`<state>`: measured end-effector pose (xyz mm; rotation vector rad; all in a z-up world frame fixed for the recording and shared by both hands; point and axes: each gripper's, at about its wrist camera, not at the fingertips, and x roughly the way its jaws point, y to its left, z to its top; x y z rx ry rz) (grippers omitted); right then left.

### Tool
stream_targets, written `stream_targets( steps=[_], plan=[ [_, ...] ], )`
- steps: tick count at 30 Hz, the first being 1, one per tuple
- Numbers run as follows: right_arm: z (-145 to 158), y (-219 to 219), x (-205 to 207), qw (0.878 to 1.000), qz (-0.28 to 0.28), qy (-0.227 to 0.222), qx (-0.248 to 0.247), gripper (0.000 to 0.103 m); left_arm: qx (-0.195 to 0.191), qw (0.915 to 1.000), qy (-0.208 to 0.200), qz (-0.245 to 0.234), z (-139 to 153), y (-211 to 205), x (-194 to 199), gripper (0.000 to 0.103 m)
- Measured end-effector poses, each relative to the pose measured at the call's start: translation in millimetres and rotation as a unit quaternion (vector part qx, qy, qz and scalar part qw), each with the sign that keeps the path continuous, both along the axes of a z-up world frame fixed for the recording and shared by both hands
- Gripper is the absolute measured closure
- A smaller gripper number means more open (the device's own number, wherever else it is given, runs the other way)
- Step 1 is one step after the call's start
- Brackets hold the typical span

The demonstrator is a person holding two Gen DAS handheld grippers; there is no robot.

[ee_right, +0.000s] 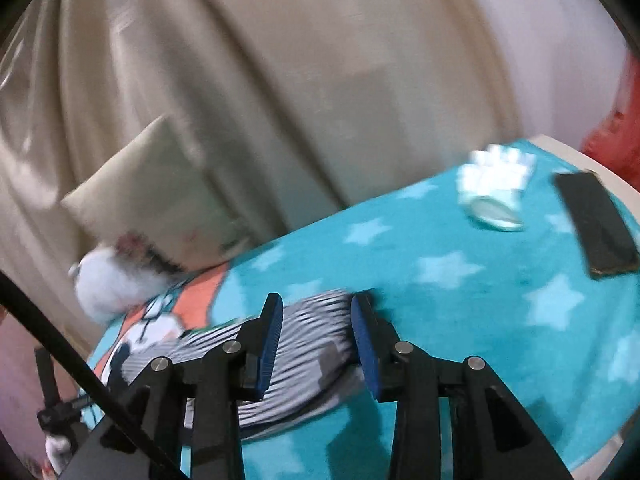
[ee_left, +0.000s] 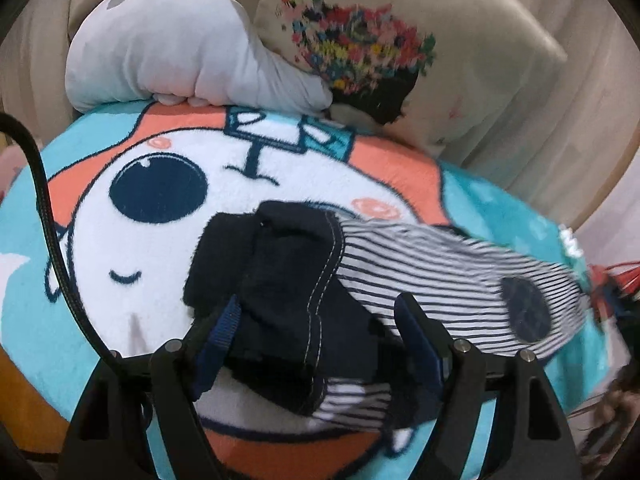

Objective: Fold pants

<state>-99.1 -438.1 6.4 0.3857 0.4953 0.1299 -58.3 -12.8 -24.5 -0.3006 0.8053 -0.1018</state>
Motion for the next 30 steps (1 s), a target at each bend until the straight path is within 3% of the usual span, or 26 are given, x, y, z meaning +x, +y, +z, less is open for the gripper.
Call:
stream_targets(
  steps=[5, 11, 14, 16, 17, 19, 21, 23, 25, 30],
  plan=[
    [-8.9, 67.7, 26.7, 0.995, 0.092, 0.025, -0.027, 0.065, -0.016, 0.9980, -0.040, 0.046, 13.9, 38.9, -19.0, 0.025],
    [-34.0, 167.3, 63.9, 0.978, 0.191, 0.068, -0.037, 0.065, -0.033, 0.9935, -0.055, 0.094, 13.1, 81.7, -27.2, 0.025],
    [-48.3, 226.9, 73.2, 0.963, 0.248, 0.088, -0.052, 0.065, -0.043, 0.9924, -0.052, 0.103, 8.4, 96.4, -26.7, 0.025],
    [-59.0, 268.5, 70.9, 0.945, 0.304, 0.102, -0.061, 0.065, -0.045, 0.9917, -0.053, 0.108, 6.8, 104.5, -30.2, 0.025],
    [-63.1, 283.8, 66.2, 0.937, 0.326, 0.107, -0.070, 0.060, -0.045, 0.9913, -0.053, 0.111, 6.8, 107.4, -34.0, 0.025],
    [-59.7, 309.0, 45.2, 0.928, 0.339, 0.077, -0.135, 0.053, -0.047, 0.9901, -0.057, 0.119, 4.3, 115.6, -36.2, 0.025],
    [-51.8, 315.2, 33.4, 0.908, 0.391, 0.075, -0.128, 0.054, -0.048, 0.9893, -0.059, 0.124, 7.1, 121.6, -44.2, 0.025],
    [-42.6, 316.4, 24.4, 0.908, 0.392, 0.063, -0.136, 0.053, -0.057, 0.9882, -0.059, 0.129, 5.1, 127.8, -46.5, 0.025],
    [-34.0, 325.3, 15.7, 0.907, 0.376, 0.028, -0.186, 0.053, -0.066, 0.9877, -0.056, 0.130, 1.3, 131.1, -46.4, 0.025],
    [-40.5, 364.9, 28.7, 0.893, 0.377, 0.001, -0.247, 0.053, -0.070, 0.9885, -0.053, 0.123, -1.9, 135.3, -51.7, 0.025]
  ],
)
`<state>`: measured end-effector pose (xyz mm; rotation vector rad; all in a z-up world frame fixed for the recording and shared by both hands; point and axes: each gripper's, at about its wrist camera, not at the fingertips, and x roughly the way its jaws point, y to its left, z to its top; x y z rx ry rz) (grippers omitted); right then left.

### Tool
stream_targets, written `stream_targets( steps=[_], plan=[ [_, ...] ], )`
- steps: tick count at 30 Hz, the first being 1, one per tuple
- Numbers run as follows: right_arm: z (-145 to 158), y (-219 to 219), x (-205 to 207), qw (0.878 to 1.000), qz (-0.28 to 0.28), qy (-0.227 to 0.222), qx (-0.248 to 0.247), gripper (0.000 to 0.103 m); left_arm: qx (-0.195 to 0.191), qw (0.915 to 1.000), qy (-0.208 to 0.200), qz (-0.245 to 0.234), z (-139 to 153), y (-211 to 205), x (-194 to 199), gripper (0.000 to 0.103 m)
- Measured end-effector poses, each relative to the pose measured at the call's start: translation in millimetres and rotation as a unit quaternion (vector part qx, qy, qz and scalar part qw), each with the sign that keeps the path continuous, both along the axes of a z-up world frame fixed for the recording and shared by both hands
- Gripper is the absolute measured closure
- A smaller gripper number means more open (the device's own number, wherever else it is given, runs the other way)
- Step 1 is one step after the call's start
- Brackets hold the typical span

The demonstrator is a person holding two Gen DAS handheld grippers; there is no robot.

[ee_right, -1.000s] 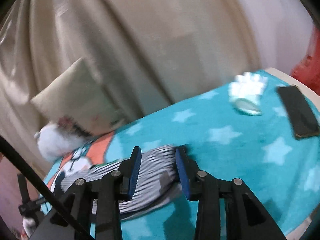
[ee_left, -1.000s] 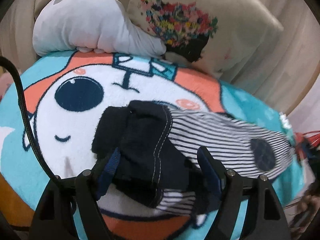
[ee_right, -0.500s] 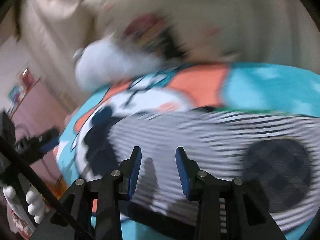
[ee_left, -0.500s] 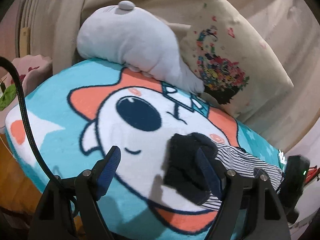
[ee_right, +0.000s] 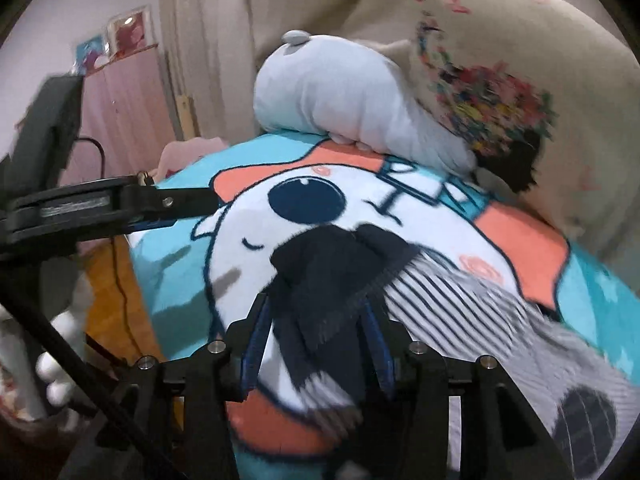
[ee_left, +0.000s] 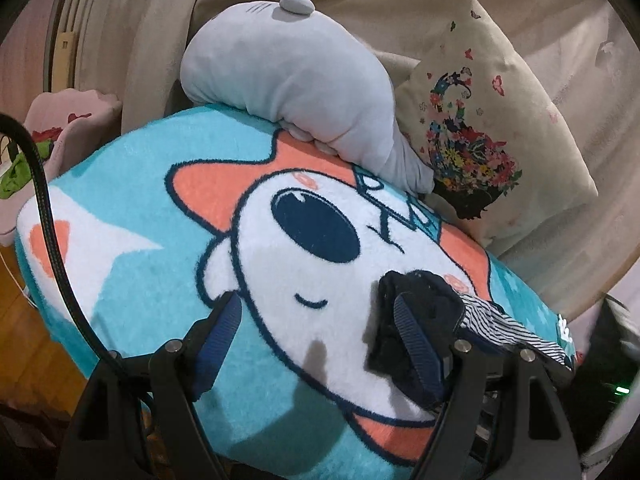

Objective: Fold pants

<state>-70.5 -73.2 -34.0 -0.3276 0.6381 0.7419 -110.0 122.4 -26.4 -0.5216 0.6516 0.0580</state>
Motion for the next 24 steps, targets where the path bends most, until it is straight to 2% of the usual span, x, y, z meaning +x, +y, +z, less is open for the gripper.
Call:
stream_targets(
  steps=[1, 2, 3, 5, 8, 11, 14, 16, 17, 19, 21, 23, 24],
  plan=[
    [-8.3, 9.4, 6.0, 1.000, 0.002, -0.001, -0.019, 0.064, 0.000, 1.0000, -0.003, 0.002, 1.3, 2.7, -2.5, 0.025],
    [-11.4, 12.8, 16.7, 1.000, 0.000, 0.008, -0.026, 0.093, 0.000, 1.0000, -0.004, 0.004, 1.7, 4.6, -4.4, 0.025],
    [-16.7, 14.4, 25.0, 0.999, -0.005, 0.028, -0.029, 0.094, -0.001, 1.0000, -0.006, 0.007, 2.3, 7.8, -6.2, 0.025],
    [-14.4, 2.7, 35.0, 0.998, -0.010, 0.067, 0.018, 0.096, -0.005, 0.9998, -0.009, 0.016, 1.8, 16.2, -8.5, 0.025],
    [-1.8, -13.7, 36.7, 0.992, -0.012, 0.103, 0.075, 0.098, -0.019, 0.9995, -0.005, 0.026, -4.0, 27.5, -7.8, 0.025],
    [7.6, -22.0, 28.1, 0.982, 0.017, 0.145, 0.123, 0.098, -0.028, 0.9992, 0.001, 0.027, -10.0, 31.7, -5.5, 0.025],
    [-5.8, -10.1, 20.9, 0.980, 0.034, 0.165, 0.102, 0.098, -0.035, 0.9991, 0.004, 0.025, -13.1, 33.1, -4.5, 0.025],
    [-23.6, 0.7, 19.4, 0.986, 0.020, 0.155, 0.049, 0.097, -0.033, 0.9992, 0.002, 0.025, -12.1, 34.2, -7.1, 0.025],
    [-25.9, 1.3, 19.0, 0.986, 0.018, 0.159, 0.049, 0.097, -0.029, 0.9992, 0.000, 0.026, -11.1, 35.4, -9.0, 0.025],
    [-15.3, -4.9, 16.5, 0.981, 0.028, 0.169, 0.090, 0.097, -0.025, 0.9992, -0.001, 0.031, -11.2, 37.9, -10.3, 0.025],
    [6.9, -10.8, 12.1, 0.985, 0.023, 0.132, 0.111, 0.096, -0.028, 0.9990, 0.000, 0.036, -12.8, 40.1, -9.6, 0.025],
    [19.0, -14.0, 16.0, 0.989, -0.004, 0.098, 0.113, 0.094, -0.033, 0.9989, 0.003, 0.035, -14.7, 39.7, -8.4, 0.025],
    [19.3, -15.2, 19.2, 0.989, -0.016, 0.096, 0.113, 0.094, -0.031, 0.9990, 0.004, 0.032, -14.9, 37.7, -7.9, 0.025]
  ],
)
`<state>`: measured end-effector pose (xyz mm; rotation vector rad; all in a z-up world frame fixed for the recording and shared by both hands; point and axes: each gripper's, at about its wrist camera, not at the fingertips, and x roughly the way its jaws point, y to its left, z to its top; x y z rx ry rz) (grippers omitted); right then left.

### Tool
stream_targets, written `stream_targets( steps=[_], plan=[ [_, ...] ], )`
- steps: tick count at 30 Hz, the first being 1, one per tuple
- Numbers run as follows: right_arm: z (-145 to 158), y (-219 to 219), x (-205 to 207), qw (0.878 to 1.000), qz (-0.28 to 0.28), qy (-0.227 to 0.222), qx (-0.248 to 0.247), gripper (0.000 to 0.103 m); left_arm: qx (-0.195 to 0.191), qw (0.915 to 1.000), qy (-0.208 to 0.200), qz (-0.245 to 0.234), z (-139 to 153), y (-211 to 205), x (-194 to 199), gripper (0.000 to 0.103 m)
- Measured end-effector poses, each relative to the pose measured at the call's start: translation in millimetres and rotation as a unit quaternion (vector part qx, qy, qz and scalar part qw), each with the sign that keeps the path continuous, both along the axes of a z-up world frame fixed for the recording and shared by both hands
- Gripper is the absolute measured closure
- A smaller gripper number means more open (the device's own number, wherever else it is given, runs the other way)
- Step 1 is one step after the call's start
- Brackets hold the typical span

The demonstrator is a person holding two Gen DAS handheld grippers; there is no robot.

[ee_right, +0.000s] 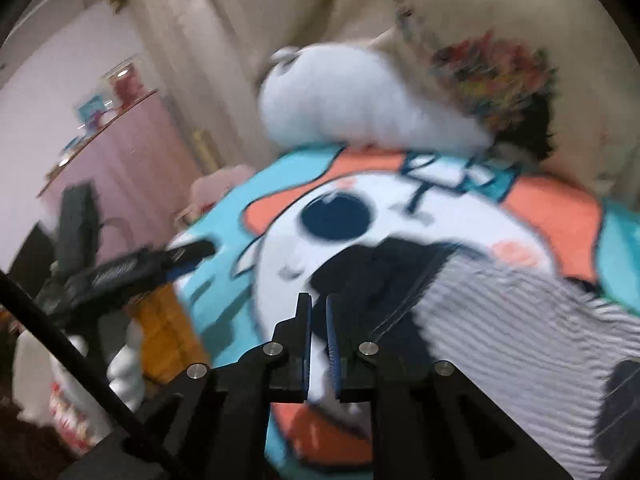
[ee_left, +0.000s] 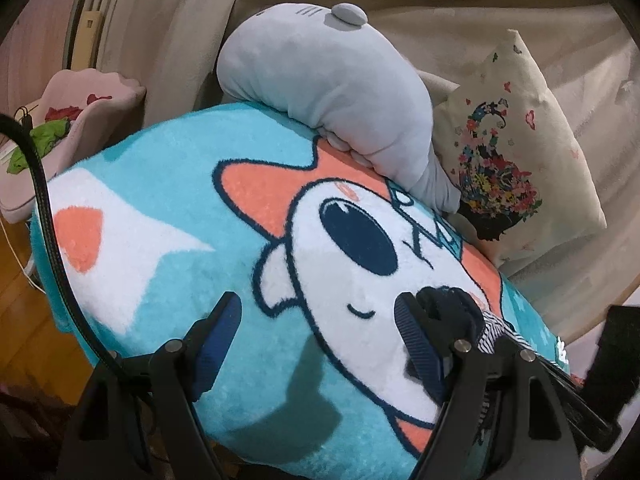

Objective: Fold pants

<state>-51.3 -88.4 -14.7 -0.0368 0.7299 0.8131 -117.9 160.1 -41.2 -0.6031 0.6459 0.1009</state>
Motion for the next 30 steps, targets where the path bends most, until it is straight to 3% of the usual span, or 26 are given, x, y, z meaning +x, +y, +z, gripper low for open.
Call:
stream_targets(
  steps=[2, 5, 10, 13, 15, 18, 21, 24, 26, 27, 29, 30],
  plan=[
    [-11.5, 1.7, 11.4, 1.000, -0.015, 0.025, -0.004, 0.094, 0.004, 1.0000, 0.001, -0.004, 1.5, -3.8, 0.5, 0.025],
    [-53.2, 13.7, 25.7, 0.994, -0.001, 0.104, -0.024, 0.091, 0.019, 0.9998, -0.002, -0.007, 8.4, -8.8, -1.4, 0.025],
    [-40.9, -15.9, 17.3, 0.994, 0.001, 0.095, 0.051, 0.086, 0.036, 0.9993, -0.002, -0.012, 18.0, -20.3, -0.6, 0.025],
    [-40.0, -61.3, 27.1, 0.992, -0.059, 0.094, 0.064, 0.068, 0.044, 0.9987, 0.002, -0.025, 20.4, -34.9, 5.7, 0.025],
    [-47.2, -100.7, 32.5, 0.986, -0.110, 0.105, 0.071, 0.068, 0.050, 0.9980, 0.003, -0.040, 22.0, -48.1, 12.5, 0.025],
    [-52.5, -173.8, 30.4, 0.972, -0.163, 0.117, 0.125, 0.069, 0.064, 0.9956, 0.004, -0.068, 27.8, -75.8, 22.0, 0.025],
    [-46.8, -248.0, 10.5, 0.954, -0.244, 0.095, 0.147, 0.069, 0.078, 0.9907, 0.002, -0.111, 35.7, -112.0, 32.3, 0.025],
    [-37.4, -325.4, -16.1, 0.918, -0.357, 0.063, 0.163, 0.068, 0.091, 0.9821, 0.003, -0.165, 44.2, -156.2, 44.0, 0.025],
    [-32.7, -365.9, -37.9, 0.900, -0.381, 0.044, 0.205, 0.068, 0.101, 0.9733, 0.001, -0.206, 52.3, -191.4, 52.1, 0.025],
    [-30.4, -381.7, -51.2, 0.895, -0.382, 0.035, 0.229, 0.065, 0.106, 0.9685, -0.002, -0.225, 55.7, -209.1, 56.9, 0.025],
    [-26.6, -392.0, -65.4, 0.889, -0.404, 0.019, 0.217, 0.040, 0.114, 0.9571, -0.005, -0.266, 64.1, -248.6, 69.6, 0.024],
    [-25.8, -395.5, -70.8, 0.888, -0.410, 0.011, 0.209, 0.040, 0.116, 0.9513, -0.008, -0.285, 68.4, -267.3, 75.5, 0.024]
  ],
)
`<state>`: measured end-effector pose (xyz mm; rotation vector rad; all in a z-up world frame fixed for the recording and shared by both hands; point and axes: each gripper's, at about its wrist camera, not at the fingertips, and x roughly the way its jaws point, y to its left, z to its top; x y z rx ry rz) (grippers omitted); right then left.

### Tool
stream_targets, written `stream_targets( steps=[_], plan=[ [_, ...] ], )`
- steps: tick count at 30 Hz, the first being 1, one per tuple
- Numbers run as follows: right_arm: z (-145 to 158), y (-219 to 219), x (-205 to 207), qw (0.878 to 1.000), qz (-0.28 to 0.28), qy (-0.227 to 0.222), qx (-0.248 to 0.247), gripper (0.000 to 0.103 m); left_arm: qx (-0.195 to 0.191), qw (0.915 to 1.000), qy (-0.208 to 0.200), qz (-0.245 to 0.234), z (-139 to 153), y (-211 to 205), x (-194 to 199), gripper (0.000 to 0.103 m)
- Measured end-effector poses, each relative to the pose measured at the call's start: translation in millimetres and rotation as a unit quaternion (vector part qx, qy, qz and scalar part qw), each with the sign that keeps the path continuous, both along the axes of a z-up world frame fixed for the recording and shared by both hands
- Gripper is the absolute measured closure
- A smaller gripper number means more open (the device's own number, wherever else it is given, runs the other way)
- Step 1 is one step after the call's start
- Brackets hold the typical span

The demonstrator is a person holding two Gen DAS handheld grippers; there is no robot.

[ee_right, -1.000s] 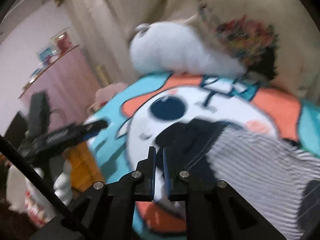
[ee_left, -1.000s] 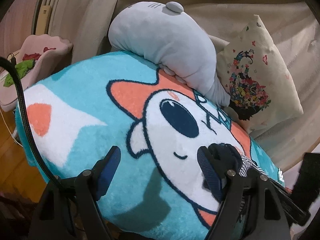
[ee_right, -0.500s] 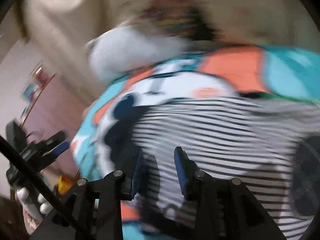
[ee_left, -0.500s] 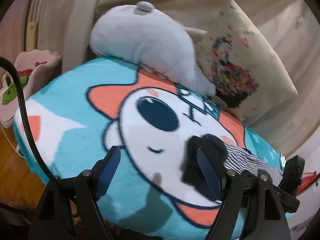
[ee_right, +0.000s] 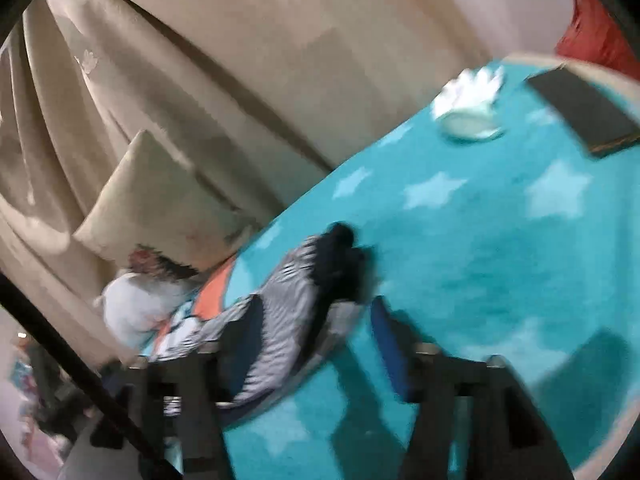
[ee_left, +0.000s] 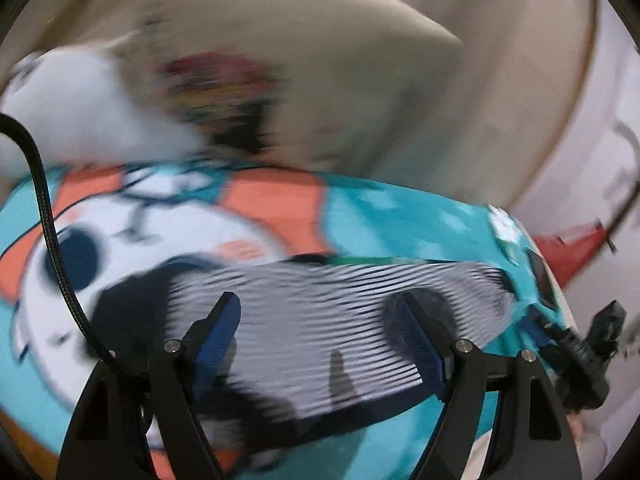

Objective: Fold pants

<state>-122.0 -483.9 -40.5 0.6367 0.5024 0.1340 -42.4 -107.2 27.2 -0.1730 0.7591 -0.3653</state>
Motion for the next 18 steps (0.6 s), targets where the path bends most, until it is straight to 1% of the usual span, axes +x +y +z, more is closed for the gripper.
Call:
stream_targets(
  steps=[2, 3, 5, 6, 7, 9, 10, 11, 13, 16, 17, 18],
  plan=[
    [-2.2, -4.8, -3.4, 1.000, 0.003, 0.002, 0.004, 0.040, 0.009, 0.9988, -0.002, -0.047, 8.0, -42.5, 14.5, 0.021],
    [-6.0, -8.1, -1.8, 1.000, 0.010, 0.010, 0.019, 0.040, 0.013, 0.9979, -0.002, -0.064, 10.5, -61.7, 22.2, 0.021],
    [-10.2, -6.2, 8.0, 0.999, 0.025, 0.019, 0.033, 0.040, 0.019, 0.9948, 0.004, -0.100, 12.5, -101.2, 40.5, 0.021],
    [-12.1, 0.3, 13.3, 0.999, 0.035, 0.024, 0.028, 0.040, 0.022, 0.9930, 0.013, -0.115, 10.5, -117.6, 51.2, 0.021],
    [-12.2, 6.2, 17.9, 0.999, 0.041, 0.028, 0.013, 0.040, 0.026, 0.9913, 0.026, -0.127, 7.7, -134.5, 63.0, 0.021],
    [-12.4, 16.6, 27.2, 0.999, 0.041, 0.028, -0.003, 0.040, 0.027, 0.9877, 0.049, -0.146, -1.2, -161.1, 82.9, 0.021],
    [-11.5, 18.1, 29.7, 0.999, 0.046, 0.027, -0.004, 0.040, 0.027, 0.9845, 0.070, -0.158, -10.3, -177.9, 94.8, 0.021],
    [-11.0, 20.3, 33.5, 0.998, 0.050, 0.028, -0.005, 0.040, 0.024, 0.9828, 0.085, -0.162, -15.6, -186.3, 102.3, 0.021],
    [-10.7, 22.3, 38.7, 0.998, 0.053, 0.029, -0.008, 0.040, 0.013, 0.9756, 0.125, -0.180, -33.3, -208.9, 117.7, 0.021],
    [-12.4, 31.7, 48.7, 0.998, 0.055, 0.027, -0.025, 0.040, 0.028, 0.9688, 0.148, -0.197, -49.5, -232.2, 128.8, 0.021],
    [-13.3, 34.8, 51.0, 0.998, 0.056, 0.023, -0.035, 0.041, 0.033, 0.9664, 0.155, -0.202, -53.0, -237.5, 131.1, 0.021],
    [-15.0, 36.4, 52.4, 0.997, 0.055, 0.021, -0.041, 0.046, 0.034, 0.9632, 0.165, -0.210, -57.2, -241.6, 134.0, 0.021]
  ],
)
